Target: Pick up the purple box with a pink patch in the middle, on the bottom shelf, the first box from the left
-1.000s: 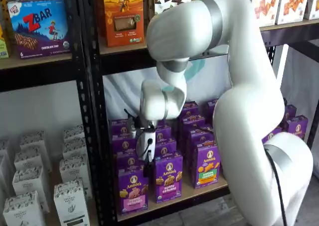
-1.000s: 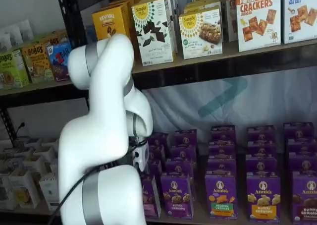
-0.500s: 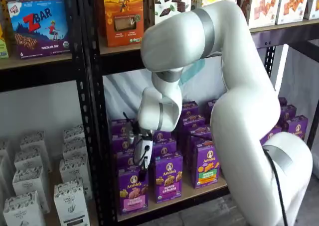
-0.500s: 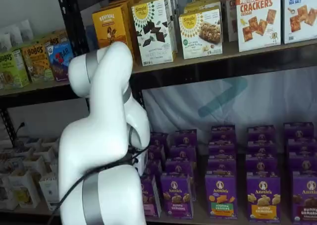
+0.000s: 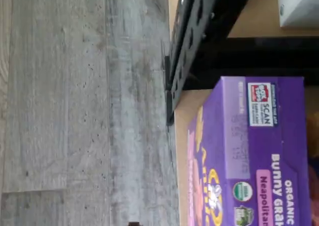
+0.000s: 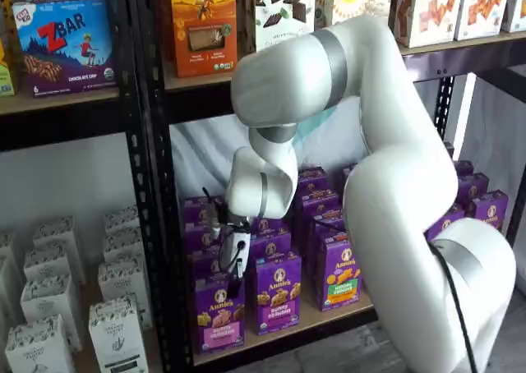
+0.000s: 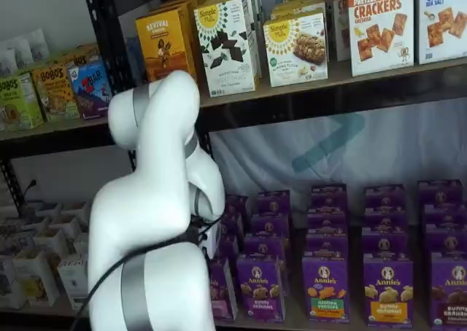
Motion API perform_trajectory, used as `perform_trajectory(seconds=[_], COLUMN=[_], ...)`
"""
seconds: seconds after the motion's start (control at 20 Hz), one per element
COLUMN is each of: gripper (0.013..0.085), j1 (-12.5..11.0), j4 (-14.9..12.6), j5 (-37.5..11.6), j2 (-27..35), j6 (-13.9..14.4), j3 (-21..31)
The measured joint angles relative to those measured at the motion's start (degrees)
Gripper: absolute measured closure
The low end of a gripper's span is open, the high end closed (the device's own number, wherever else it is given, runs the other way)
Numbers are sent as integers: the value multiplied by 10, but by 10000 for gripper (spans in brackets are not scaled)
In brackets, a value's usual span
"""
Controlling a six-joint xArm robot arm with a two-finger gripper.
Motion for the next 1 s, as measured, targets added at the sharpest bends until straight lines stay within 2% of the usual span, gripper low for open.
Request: perform_trajectory(seconds=[0.6,0.85,1.0], gripper=[130,130,130], j1=[-9,-9,-10], j4=[-73,-102,-109], j5=[30,33,34], j2=[54,66,71], j6=[61,86,91], j3=[-70,-79,-80])
